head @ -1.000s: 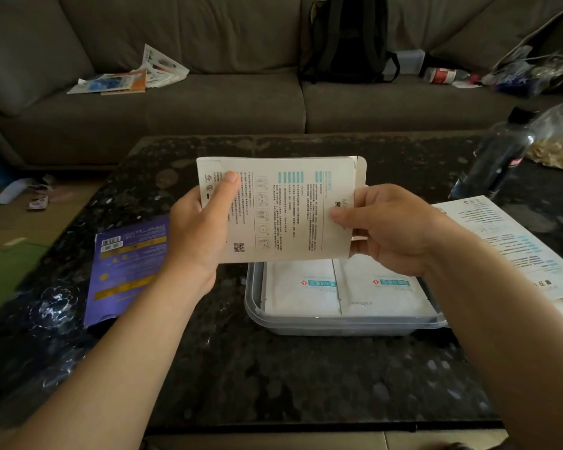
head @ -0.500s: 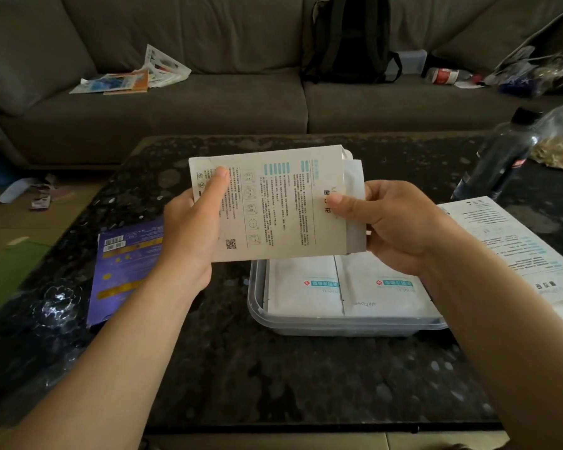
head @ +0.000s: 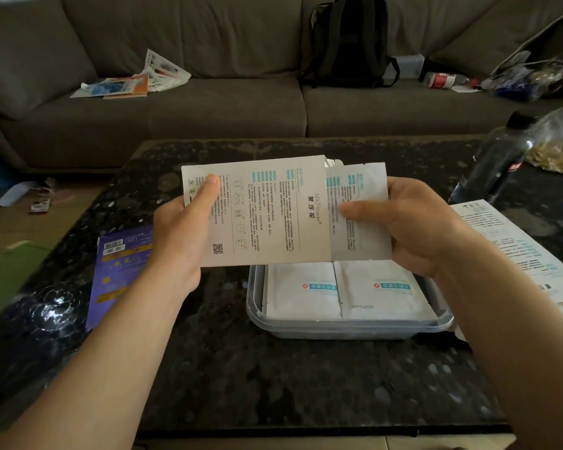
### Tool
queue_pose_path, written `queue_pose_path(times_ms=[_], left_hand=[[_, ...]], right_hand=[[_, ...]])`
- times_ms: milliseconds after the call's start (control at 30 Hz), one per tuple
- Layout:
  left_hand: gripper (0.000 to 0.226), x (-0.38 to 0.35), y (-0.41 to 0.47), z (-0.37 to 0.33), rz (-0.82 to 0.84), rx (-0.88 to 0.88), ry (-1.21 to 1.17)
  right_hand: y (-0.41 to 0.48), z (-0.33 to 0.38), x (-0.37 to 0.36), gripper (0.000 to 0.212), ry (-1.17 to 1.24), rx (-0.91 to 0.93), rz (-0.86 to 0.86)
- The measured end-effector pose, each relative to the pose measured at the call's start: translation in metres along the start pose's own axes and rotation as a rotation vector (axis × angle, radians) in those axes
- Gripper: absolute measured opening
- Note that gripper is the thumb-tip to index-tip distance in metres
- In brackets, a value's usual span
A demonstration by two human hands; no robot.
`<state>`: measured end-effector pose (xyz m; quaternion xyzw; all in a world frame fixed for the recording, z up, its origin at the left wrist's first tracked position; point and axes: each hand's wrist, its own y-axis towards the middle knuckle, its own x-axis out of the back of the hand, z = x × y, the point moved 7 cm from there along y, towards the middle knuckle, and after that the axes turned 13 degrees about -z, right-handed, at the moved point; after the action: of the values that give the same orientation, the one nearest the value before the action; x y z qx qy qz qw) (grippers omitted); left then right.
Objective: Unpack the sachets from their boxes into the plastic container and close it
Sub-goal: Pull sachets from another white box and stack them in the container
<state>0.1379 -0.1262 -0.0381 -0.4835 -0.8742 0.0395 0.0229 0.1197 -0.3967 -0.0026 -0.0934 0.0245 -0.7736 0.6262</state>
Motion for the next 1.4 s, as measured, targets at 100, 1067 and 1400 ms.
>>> queue_pose_path(times_ms=[100,1067,1400], left_hand=[[0.026,0.006,0.004,-0.004,-0.029,0.003,-0.023],[0.028,0.014,0.003,0.000,-0.124,0.198,-0.198],[0.029,0.012,-0.004,-0.001,-0.092,0.214,-0.171]], right_hand=[[0.003,0.003,0.015,0.025,0.044,0.000,-0.098],[-0.041,-0.019,-0.063,0.043,-1.251,0.890,0.104],[-0.046,-0.064,-0.079,0.084,-1.272,0.499,0.492]])
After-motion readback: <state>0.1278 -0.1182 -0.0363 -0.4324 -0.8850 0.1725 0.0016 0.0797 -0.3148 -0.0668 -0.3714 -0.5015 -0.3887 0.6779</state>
